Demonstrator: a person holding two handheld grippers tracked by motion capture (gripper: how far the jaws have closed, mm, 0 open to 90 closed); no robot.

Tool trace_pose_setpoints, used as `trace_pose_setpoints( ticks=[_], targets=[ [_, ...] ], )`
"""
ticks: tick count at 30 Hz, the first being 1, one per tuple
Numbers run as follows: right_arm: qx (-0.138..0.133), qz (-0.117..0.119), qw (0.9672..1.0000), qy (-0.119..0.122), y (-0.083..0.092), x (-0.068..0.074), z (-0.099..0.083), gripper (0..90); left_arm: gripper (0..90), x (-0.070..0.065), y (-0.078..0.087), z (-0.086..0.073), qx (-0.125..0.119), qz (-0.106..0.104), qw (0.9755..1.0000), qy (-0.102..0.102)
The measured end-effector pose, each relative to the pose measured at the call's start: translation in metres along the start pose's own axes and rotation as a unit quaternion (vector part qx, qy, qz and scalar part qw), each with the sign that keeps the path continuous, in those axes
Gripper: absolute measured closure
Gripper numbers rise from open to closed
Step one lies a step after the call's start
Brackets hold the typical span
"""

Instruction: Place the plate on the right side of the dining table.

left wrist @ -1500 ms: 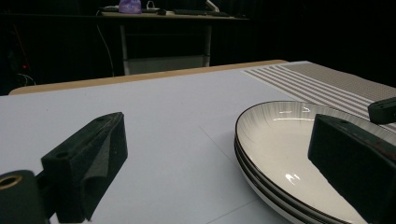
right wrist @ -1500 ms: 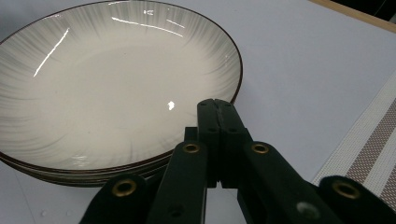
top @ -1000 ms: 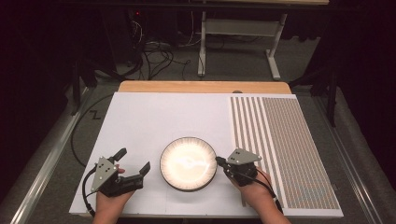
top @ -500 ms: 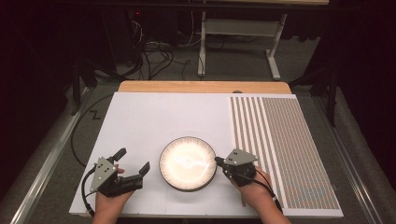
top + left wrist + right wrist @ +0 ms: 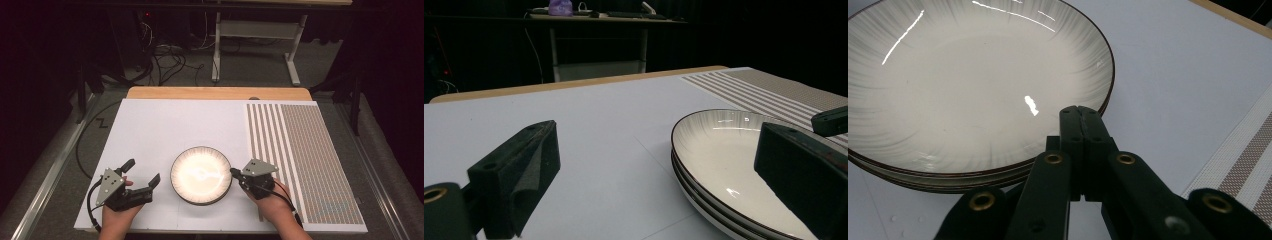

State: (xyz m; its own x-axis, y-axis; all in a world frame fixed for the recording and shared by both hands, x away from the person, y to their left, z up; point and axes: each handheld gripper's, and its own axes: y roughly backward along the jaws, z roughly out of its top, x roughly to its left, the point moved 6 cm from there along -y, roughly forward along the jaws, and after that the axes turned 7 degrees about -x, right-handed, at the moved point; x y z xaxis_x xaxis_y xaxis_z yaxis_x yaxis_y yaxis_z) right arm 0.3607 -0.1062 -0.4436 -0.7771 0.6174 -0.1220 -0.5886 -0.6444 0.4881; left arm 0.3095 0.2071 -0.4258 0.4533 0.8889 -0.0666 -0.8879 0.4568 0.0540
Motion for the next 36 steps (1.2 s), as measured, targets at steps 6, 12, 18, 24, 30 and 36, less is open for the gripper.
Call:
trace_pose_setpoints(
  ticks=[6, 12, 18, 24, 30, 36],
  targets=[
    [-0.002, 0.007, 0.9999, -0.008, -0.0008, 0.0004, -0.0005, 90.0, 5.1, -0.0003, -0.0003, -0.0001, 0.0, -0.001, 1.0, 0.0],
    [-0.003, 0.013, 0.9999, -0.008, -0.0037, 0.0041, 0.0001, 90.0, 5.1, 0.0001, 0.0004, 0.0002, 0.0, -0.001, 1.0, -0.001],
    [-0.005, 0.015, 0.9998, -0.012, -0.0046, 0.0042, 0.0001, 90.0, 5.1, 0.0008, 0.0009, 0.0007, -0.001, -0.001, 1.0, 0.001],
    [-0.006, 0.017, 0.9997, -0.017, -0.0048, 0.0039, 0.0002, 90.0, 5.1, 0.0003, 0.001, 0.0012, -0.002, -0.001, 1.0, 0.001],
    [-0.006, 0.018, 0.9997, -0.018, -0.0048, 0.0038, 0.0002, 90.0, 5.1, -0.0001, 0.001, 0.0014, -0.003, -0.001, 1.0, 0.0],
    [-0.005, 0.025, 0.9995, -0.017, -0.0074, 0.0076, 0.0006, 90.0, 5.1, 0.0001, 0.0012, 0.0016, -0.003, -0.001, 1.0, 0.0]
  ],
)
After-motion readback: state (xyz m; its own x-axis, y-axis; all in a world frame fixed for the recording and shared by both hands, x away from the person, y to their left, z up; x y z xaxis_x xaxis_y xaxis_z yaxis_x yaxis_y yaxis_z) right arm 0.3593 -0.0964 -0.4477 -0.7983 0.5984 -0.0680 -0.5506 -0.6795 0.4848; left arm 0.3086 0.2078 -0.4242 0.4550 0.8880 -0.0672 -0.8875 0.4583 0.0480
